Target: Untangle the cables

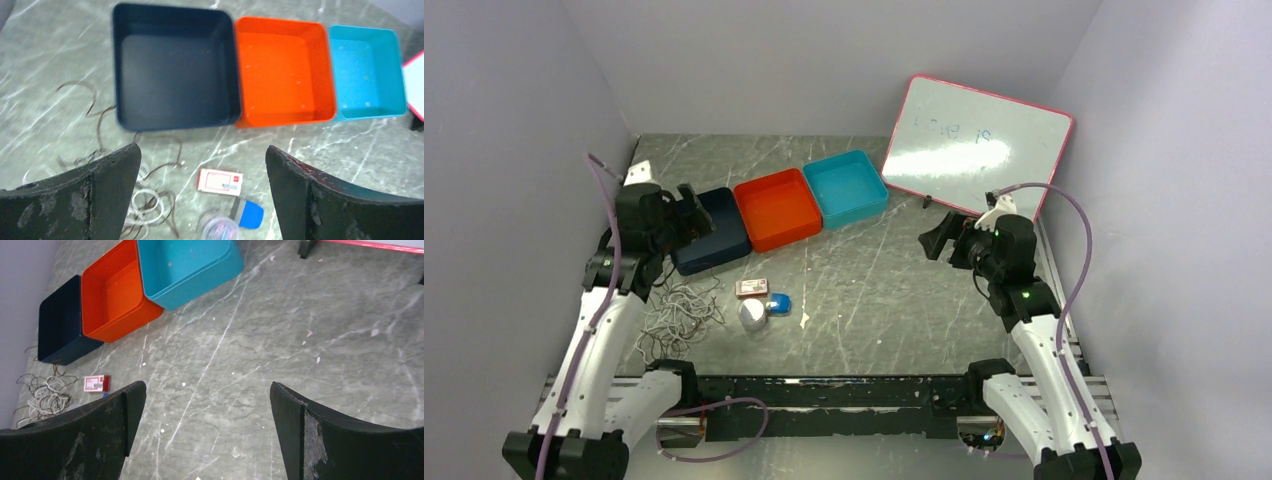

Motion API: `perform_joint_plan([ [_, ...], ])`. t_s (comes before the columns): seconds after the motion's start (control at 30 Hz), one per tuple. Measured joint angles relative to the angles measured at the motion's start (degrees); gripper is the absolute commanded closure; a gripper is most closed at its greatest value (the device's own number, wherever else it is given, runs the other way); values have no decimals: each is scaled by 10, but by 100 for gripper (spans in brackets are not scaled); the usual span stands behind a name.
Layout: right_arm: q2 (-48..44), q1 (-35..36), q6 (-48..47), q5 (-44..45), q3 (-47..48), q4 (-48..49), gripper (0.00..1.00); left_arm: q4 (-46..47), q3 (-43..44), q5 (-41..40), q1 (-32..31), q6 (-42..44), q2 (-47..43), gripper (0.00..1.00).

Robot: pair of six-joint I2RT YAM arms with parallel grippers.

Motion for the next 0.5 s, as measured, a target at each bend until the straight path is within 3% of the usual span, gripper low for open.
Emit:
perform_joint_plan([
  [0.2,19,39,6,-9,0,10,2,-118,-14,-72,0,-81,-60,1],
  [0.5,31,80,21,-4,-2,28,2,-297,-32,-181,0,-346,-35,1],
])
